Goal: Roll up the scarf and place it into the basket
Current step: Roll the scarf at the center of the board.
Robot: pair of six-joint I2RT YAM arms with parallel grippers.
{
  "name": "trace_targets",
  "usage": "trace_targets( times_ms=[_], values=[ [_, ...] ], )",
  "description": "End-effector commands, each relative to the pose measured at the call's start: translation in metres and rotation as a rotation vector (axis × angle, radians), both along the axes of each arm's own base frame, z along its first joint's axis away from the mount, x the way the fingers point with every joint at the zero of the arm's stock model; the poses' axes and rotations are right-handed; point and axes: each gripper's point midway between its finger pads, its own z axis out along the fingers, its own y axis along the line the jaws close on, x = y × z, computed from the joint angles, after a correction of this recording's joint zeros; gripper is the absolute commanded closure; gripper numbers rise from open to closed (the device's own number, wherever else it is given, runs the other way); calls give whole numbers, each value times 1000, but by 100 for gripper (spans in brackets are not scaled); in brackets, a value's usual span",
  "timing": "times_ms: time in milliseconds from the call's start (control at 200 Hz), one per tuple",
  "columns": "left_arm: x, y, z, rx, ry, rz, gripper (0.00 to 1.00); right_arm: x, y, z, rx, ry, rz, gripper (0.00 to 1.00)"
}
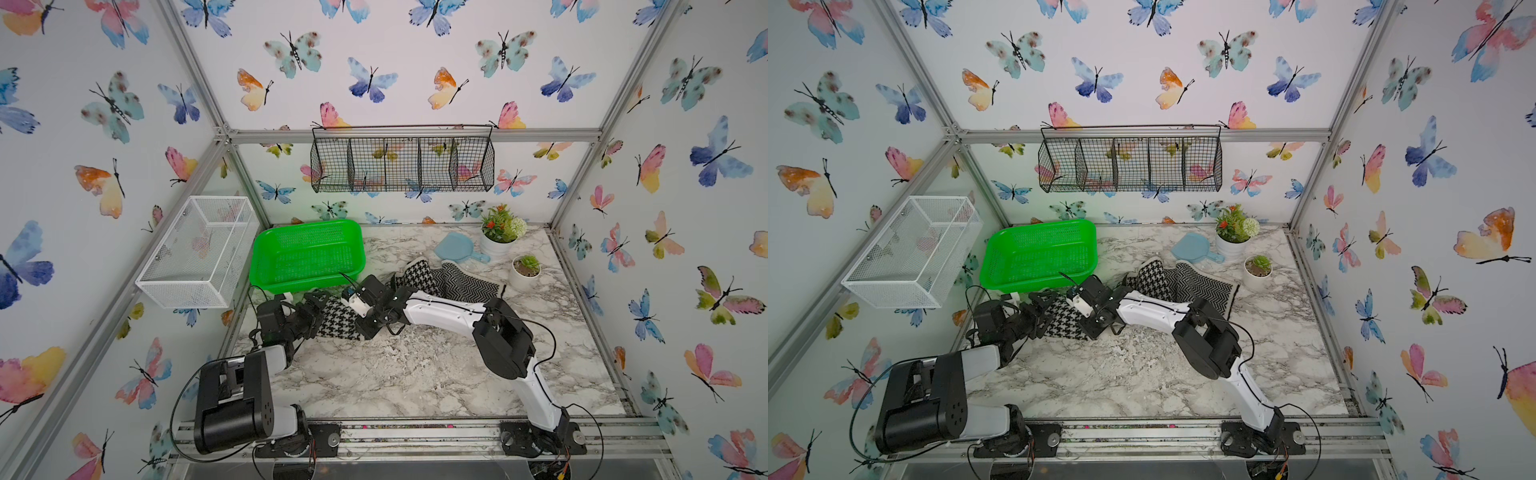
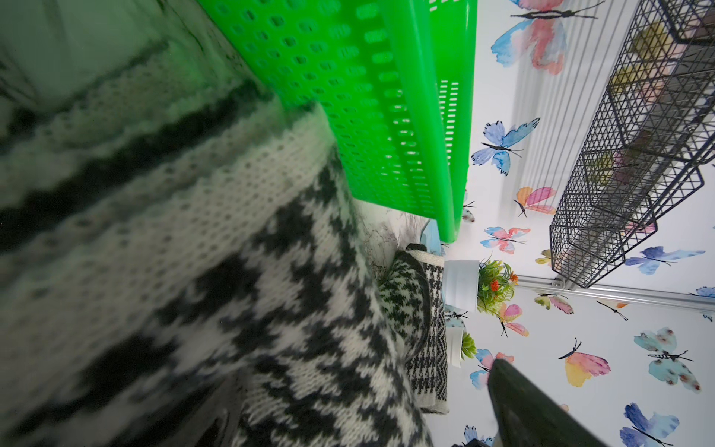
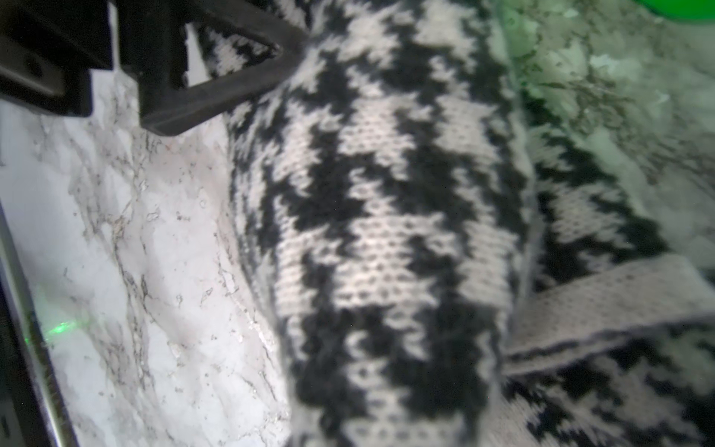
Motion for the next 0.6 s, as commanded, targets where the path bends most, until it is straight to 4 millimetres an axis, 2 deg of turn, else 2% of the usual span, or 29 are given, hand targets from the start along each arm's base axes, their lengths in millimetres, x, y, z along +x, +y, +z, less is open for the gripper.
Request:
trace_targets(
  times_ms=[0,185,430,526,591],
  values=[
    [-1,-2,6,21,-6,-27,1,-20,1,-7,23,111,33,98],
    [-11,-2,25,76,-29,-34,2,-37,9,18,154,289,37,97],
    [-35,11,61,240,-77,25,2,-40,8,53,304,501,30,98],
    [-42,11,63,250,-88,30,2,-38,7,67,380,578,34,98],
    [-46,7,57,244,-81,10,2,-37,7,71,407,621,29,98]
  ],
)
